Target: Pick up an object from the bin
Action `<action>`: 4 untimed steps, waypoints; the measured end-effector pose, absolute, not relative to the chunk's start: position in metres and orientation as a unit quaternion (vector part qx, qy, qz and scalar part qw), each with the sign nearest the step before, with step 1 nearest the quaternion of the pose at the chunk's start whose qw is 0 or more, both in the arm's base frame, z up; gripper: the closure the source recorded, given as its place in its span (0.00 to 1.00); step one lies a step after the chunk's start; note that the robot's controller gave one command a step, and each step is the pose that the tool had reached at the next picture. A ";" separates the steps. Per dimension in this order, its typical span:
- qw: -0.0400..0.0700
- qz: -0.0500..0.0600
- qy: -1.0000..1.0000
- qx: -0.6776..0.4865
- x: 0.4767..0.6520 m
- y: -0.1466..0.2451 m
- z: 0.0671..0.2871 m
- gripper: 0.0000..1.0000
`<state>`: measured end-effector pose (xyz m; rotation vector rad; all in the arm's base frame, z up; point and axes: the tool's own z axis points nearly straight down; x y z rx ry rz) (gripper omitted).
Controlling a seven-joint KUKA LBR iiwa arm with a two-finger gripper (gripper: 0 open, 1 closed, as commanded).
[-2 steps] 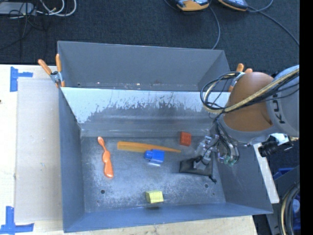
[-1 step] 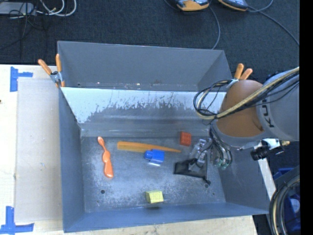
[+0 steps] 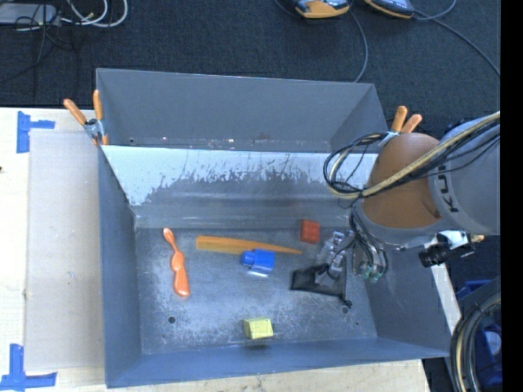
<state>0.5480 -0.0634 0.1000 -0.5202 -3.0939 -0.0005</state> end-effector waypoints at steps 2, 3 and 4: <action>0.002 0.000 -0.987 -0.160 0.545 -0.068 0.163 1.00; 0.003 -0.001 -0.996 -0.091 0.551 -0.055 0.147 1.00; 0.005 -0.001 -0.998 -0.064 0.550 -0.056 0.130 1.00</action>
Offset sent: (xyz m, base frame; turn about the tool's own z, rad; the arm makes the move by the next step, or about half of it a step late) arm 0.0021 0.0085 -0.0300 -0.0200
